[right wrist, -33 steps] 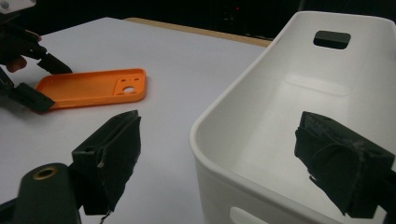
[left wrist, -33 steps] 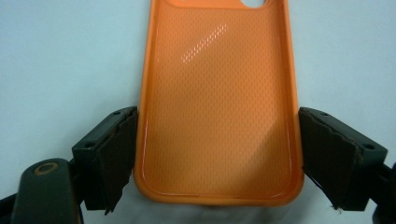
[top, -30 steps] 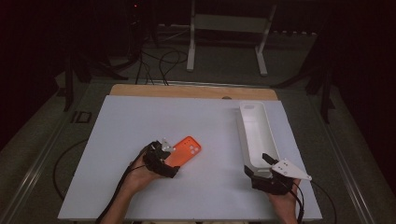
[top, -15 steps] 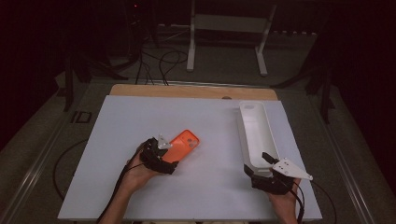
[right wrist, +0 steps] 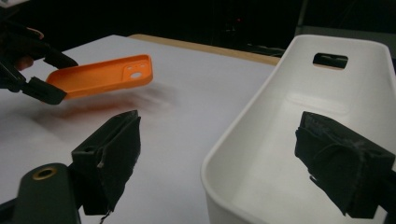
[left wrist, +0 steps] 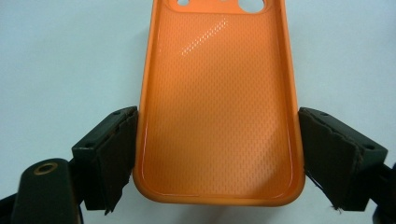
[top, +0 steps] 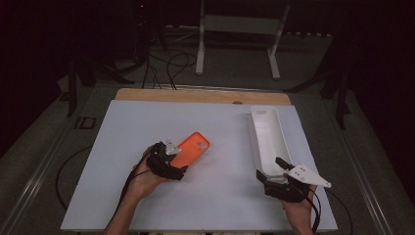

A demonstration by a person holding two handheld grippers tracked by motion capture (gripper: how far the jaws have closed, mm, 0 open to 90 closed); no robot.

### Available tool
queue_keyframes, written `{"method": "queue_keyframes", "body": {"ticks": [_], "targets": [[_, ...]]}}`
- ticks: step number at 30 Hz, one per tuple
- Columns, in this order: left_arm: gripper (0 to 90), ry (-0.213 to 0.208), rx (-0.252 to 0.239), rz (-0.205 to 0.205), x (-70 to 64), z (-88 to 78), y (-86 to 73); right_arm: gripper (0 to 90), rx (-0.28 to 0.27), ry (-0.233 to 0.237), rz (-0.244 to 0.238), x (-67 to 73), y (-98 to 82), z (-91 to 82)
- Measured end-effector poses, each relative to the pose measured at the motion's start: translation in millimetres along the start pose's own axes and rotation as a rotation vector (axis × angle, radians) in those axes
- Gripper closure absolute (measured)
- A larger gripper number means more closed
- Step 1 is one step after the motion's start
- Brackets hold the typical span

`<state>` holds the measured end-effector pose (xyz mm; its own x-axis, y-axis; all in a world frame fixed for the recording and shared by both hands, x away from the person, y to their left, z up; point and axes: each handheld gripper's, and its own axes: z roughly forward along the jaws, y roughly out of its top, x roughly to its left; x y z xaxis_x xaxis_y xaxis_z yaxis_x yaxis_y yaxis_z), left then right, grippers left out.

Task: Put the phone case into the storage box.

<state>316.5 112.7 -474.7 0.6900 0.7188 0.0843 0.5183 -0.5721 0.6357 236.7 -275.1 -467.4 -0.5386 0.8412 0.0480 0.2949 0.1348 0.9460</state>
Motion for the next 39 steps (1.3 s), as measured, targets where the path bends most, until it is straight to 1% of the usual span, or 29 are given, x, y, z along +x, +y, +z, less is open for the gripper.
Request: {"method": "queue_keyframes", "body": {"ticks": [1, 5, 6, 9, 11, 13, 16, 17, 19, 24, 26, 33, 35, 39], "targets": [[16.4, 0.002, -0.001, 0.000, 0.4, -0.8, 0.5, 13.7, 0.004, 0.008, 0.004, -0.2, 3.3, 0.4], [16.4, 0.012, -0.011, 0.001, 1.0, -4.0, 2.6, 13.7, 0.009, 0.013, 0.003, -0.6, 7.5, 2.3], [16.4, 0.017, -0.017, 0.007, 1.4, -6.3, 4.7, 13.7, 0.014, 0.014, 0.004, -0.4, 9.3, 3.3], [16.4, 0.021, -0.032, 0.004, 0.8, -9.2, 7.7, 13.6, 0.025, 0.019, -0.001, 0.6, 19.5, 8.5], [16.4, 0.029, -0.042, 0.008, 0.3, -10.8, 9.7, 13.4, 0.033, 0.032, 0.002, 1.8, 25.9, 11.8], [16.4, 0.031, -0.049, 0.011, -0.2, -12.3, 11.6, 12.9, 0.037, 0.036, -0.005, 3.8, 32.8, 15.8], [16.3, 0.035, -0.063, 0.015, -1.0, -14.2, 14.2, 12.6, 0.043, 0.058, -0.009, 7.4, 43.9, 22.6], [16.4, 0.035, -0.063, 0.015, -1.0, -14.2, 14.2, 12.6, 0.043, 0.058, -0.009, 7.4, 43.9, 22.6], [16.4, 0.040, -0.071, 0.017, -1.1, -16.1, 15.6, 12.4, 0.046, 0.072, -0.013, 10.8, 54.4, 30.8], [16.4, 0.041, -0.091, 0.017, -0.6, -20.1, 17.8, 12.2, 0.049, 0.093, -0.005, 13.3, 67.0, 41.5], [16.4, 0.042, -0.101, 0.017, -0.9, -21.3, 18.7, 11.5, 0.056, 0.107, 0.001, 14.9, 76.0, 51.0], [16.4, 0.051, -0.130, 0.023, -1.3, -25.8, 22.3, 11.0, 0.072, 0.138, 0.025, 17.2, 89.6, 72.6], [16.4, 0.055, -0.144, 0.017, -2.0, -27.0, 23.4, 11.0, 0.071, 0.142, 0.032, 17.8, 93.3, 78.5], [16.4, 0.056, -0.172, 0.021, -3.2, -31.2, 26.4, 10.6, 0.062, 0.150, 0.037, 19.6, 99.2, 87.1]]}}
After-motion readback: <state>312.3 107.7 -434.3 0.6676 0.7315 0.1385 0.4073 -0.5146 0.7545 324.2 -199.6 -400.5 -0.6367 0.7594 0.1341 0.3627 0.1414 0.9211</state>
